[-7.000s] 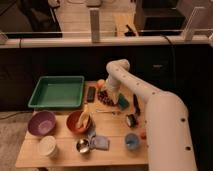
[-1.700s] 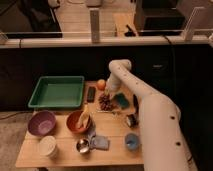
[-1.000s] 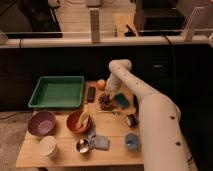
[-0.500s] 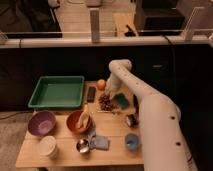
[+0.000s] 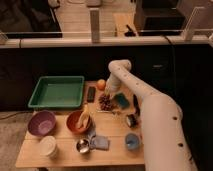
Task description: Place grapes in table surface
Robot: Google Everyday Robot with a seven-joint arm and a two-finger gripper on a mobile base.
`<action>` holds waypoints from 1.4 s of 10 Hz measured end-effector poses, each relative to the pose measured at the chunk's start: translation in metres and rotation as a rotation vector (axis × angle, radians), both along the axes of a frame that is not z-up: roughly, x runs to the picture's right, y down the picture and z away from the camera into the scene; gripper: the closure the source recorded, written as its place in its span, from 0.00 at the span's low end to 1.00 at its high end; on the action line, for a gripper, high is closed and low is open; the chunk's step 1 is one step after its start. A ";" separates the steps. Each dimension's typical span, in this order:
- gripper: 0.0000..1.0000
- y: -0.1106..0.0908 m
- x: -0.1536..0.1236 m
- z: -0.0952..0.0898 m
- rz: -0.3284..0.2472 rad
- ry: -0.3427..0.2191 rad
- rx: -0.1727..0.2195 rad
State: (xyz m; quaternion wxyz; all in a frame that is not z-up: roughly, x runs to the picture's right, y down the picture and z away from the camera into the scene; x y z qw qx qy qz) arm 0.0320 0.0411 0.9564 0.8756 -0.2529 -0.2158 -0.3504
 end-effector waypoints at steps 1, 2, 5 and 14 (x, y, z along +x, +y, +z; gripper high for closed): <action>0.38 -0.003 -0.003 -0.010 -0.032 -0.001 0.057; 0.44 -0.008 -0.004 -0.022 -0.062 -0.001 0.121; 0.73 -0.014 -0.011 -0.036 -0.099 -0.015 0.195; 0.52 -0.028 -0.016 -0.024 -0.031 -0.082 0.071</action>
